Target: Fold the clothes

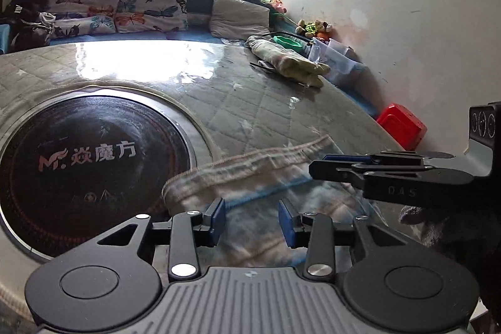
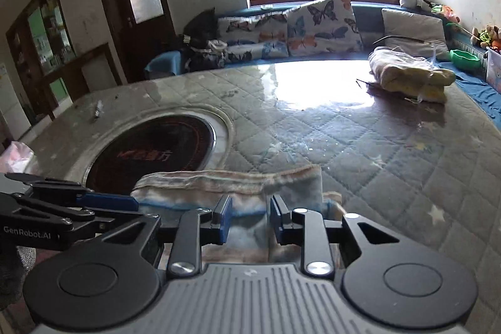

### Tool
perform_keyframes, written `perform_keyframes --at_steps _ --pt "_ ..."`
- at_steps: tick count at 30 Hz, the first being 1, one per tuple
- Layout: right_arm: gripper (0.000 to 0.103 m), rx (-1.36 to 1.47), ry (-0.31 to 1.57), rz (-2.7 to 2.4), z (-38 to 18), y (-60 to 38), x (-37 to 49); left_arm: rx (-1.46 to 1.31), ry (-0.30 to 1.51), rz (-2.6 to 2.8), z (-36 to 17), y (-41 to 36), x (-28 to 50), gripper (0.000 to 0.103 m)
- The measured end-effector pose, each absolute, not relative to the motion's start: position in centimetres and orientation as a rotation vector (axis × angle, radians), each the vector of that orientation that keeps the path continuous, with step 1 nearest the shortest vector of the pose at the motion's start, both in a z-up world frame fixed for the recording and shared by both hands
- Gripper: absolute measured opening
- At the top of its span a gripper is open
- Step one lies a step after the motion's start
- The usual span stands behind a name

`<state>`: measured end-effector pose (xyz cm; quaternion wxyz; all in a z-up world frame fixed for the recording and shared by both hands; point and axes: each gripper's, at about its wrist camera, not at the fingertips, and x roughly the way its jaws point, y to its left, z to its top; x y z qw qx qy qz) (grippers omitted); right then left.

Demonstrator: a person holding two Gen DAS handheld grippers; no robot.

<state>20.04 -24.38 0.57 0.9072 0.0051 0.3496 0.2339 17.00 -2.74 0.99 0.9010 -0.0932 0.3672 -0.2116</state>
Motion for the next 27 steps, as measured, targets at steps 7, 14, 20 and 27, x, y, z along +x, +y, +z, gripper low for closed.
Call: perform_keyframes --at_steps 7,14,20,27 --pt "0.025 0.042 0.797 0.448 -1.2 -24.8 22.8 -0.200 0.798 -0.404 -0.7 -2.5 19.9 0.040" --pt "0.026 0.047 0.737 0.446 -0.1 -26.3 20.7 -0.215 0.766 -0.413 0.4 -2.3 18.6 0.043" --pt "0.026 -0.057 0.687 0.526 0.5 -25.3 16.6 -0.199 0.753 -0.489 1.2 -3.6 15.6 0.047" --pt "0.029 -0.115 0.664 0.489 -0.8 -26.5 13.0 -0.171 0.761 -0.557 0.9 -5.0 12.4 0.049"
